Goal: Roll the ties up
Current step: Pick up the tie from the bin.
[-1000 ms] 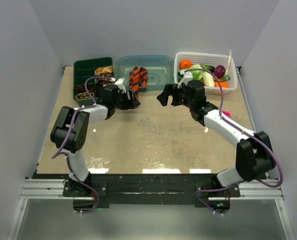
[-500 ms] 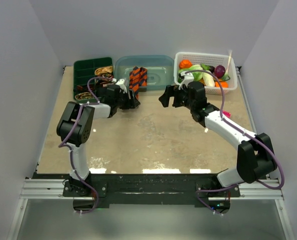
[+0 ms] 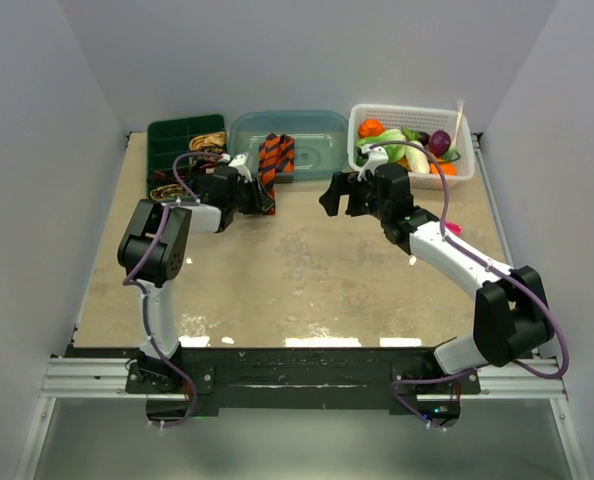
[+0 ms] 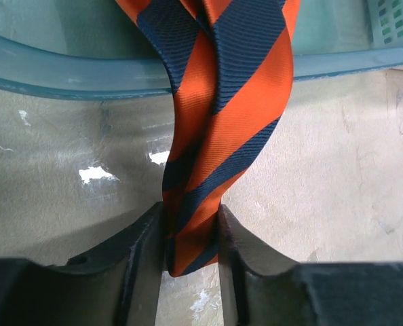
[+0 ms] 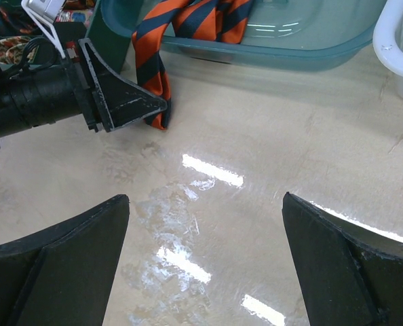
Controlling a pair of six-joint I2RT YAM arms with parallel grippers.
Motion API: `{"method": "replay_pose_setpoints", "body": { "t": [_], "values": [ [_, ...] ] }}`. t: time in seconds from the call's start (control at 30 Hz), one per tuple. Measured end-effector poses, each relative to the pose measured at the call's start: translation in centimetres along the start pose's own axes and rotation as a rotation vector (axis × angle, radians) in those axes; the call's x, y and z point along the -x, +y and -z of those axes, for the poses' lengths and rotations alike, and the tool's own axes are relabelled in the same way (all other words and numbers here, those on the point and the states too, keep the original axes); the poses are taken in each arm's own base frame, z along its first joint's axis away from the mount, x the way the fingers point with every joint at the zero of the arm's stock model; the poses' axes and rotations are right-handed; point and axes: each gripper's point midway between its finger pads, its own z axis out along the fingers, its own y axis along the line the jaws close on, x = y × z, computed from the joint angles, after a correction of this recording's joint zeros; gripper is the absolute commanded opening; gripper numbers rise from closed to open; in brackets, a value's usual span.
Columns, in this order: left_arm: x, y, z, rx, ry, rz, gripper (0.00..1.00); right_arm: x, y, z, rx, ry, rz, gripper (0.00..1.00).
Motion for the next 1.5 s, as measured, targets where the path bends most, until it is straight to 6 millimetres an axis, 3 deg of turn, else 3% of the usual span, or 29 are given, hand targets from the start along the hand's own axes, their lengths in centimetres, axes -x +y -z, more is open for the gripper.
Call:
{"method": "replay_pose_setpoints", "body": {
  "t": [0.17, 0.4, 0.67, 0.8, 0.97, 1.1, 1.3, 1.5],
  "values": [
    [0.0, -0.1, 0.1, -0.017, -0.007, -0.001, 0.29, -0.1, 0.1, 0.0, 0.004, 0.003, -0.001, 0.99],
    [-1.5, -0.3, 1.1, -0.045, 0.012, 0.005, 0.2, -0.5, 0.8, -0.2, 0.046, 0.02, -0.018, 0.99],
    [-1.9, -2.6, 4.7, -0.131, 0.003, 0.027, 0.24, -3.0, 1.5, -1.7, 0.088, 0.097, -0.056, 0.99],
    [-2.4, -3.6, 6.6, -0.169, 0.005, 0.035, 0.31, -3.9, 2.6, -2.9, 0.125, 0.127, -0.084, 0.99],
    [-3.8, -3.8, 8.0, -0.173, 0.026, 0.056, 0.39, -5.1, 5.0, -5.4, 0.22, 0.153, -0.16, 0.99],
    [-4.0, -3.8, 8.1, -0.174, 0.034, 0.06, 0.47, -7.0, 6.8, -9.3, 0.296, 0.194, -0.248, 0.99],
    [-4.4, -3.7, 8.2, -0.172, 0.052, 0.065, 0.5, -10.6, 8.3, -14.2, 0.346, 0.264, -0.345, 0.99],
    [-5.4, -3.4, 8.4, -0.165, 0.073, 0.074, 0.5, -11.4, 8.8, -15.7, 0.364, 0.262, -0.372, 0.99]
  ]
}}
